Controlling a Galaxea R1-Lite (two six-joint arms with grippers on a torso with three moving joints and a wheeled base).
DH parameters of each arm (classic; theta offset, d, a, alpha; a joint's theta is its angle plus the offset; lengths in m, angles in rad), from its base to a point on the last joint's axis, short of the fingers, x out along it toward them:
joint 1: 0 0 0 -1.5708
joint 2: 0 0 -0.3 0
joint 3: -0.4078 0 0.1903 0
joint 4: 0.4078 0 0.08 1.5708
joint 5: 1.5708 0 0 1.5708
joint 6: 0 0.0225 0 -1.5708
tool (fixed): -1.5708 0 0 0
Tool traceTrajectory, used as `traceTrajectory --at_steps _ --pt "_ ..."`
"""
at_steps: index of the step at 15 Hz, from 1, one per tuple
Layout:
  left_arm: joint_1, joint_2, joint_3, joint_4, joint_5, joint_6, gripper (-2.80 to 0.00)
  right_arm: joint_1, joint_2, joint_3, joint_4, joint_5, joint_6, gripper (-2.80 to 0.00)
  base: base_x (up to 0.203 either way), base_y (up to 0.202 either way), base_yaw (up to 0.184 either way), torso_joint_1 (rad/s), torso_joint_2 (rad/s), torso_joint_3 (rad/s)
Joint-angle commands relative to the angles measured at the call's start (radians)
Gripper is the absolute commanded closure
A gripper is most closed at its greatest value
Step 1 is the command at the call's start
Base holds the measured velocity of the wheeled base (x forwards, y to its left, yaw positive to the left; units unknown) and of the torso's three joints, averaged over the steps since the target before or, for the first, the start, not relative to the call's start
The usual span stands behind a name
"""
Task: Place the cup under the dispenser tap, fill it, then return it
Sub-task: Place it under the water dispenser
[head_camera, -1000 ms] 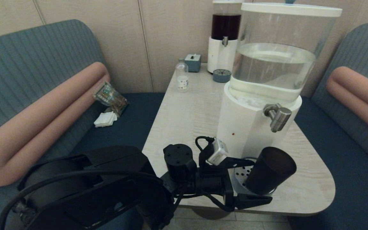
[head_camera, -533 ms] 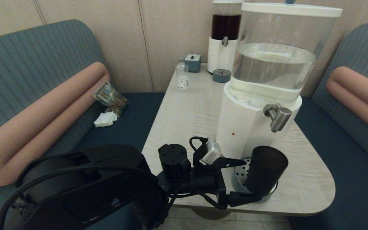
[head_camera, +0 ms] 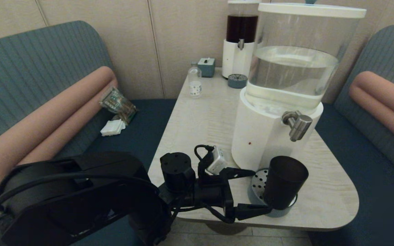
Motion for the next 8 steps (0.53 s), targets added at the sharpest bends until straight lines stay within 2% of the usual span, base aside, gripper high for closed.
traceTrajectory --at_steps 1,5,8 --pt "0.007 -0.051 0.061 -0.009 -0.005 0.001 -2.80 0.000 -0.002 0.000 0.000 0.000 0.000 0.00 0.000 0.000 0.000 0.000 0.00 0.000" --pt "0.013 -0.150 0.200 -0.009 -0.005 0.006 -2.80 0.000 -0.002 0.000 -0.001 0.001 -0.001 0.00 0.000 0.000 0.000 0.000 0.00 0.000" --pt "0.007 -0.207 0.252 -0.009 -0.005 0.008 -2.80 0.000 -0.002 0.000 -0.002 0.000 -0.001 0.00 0.000 0.000 0.000 0.000 0.00 0.000"
